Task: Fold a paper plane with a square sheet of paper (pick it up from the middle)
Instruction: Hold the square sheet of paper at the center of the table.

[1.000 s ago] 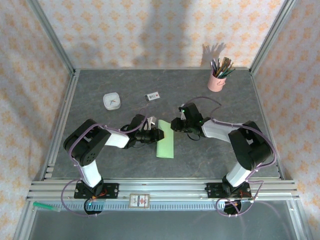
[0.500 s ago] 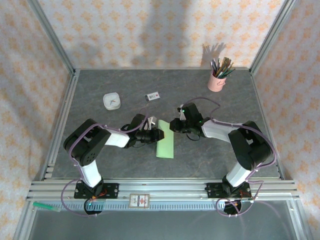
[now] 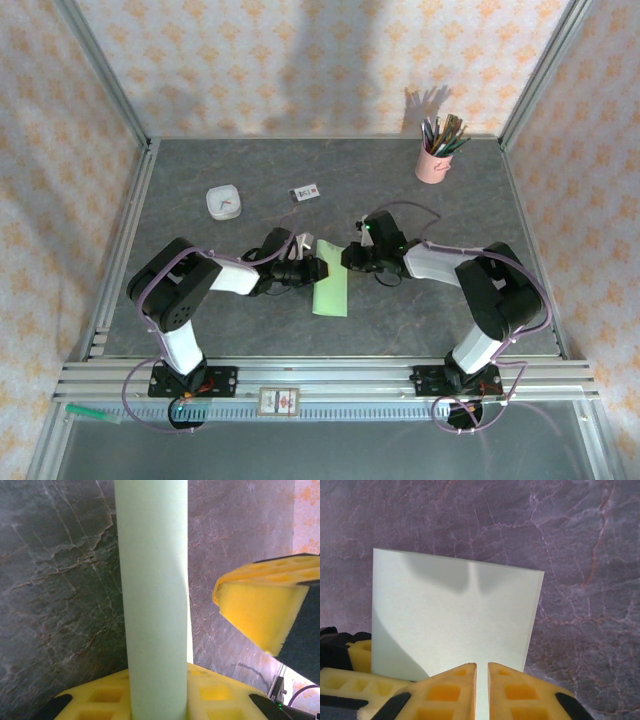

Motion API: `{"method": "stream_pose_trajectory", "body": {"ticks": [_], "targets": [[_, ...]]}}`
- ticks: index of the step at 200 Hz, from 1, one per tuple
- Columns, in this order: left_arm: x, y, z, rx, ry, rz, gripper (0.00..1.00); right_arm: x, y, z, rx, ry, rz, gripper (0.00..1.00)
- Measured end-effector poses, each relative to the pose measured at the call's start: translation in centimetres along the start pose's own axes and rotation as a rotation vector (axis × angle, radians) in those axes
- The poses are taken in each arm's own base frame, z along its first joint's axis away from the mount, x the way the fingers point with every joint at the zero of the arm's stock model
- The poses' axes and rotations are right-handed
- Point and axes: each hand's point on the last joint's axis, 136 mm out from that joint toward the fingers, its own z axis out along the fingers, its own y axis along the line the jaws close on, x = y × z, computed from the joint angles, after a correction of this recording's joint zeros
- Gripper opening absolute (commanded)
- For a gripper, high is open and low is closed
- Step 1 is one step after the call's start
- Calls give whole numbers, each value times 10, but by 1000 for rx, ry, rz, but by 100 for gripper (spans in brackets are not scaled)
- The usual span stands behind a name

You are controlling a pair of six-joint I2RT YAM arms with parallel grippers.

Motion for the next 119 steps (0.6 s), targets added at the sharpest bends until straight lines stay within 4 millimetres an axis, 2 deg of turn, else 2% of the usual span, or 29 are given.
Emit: {"method": "stream_pose_trajectory", "body": {"ticks": [56, 119], "targets": [[0, 0, 0, -1, 1, 0, 27, 14, 6, 4, -13, 32, -4, 11], [0, 0, 0, -4, 3, -2, 27, 16, 4, 8, -9, 40, -5, 10]]}}
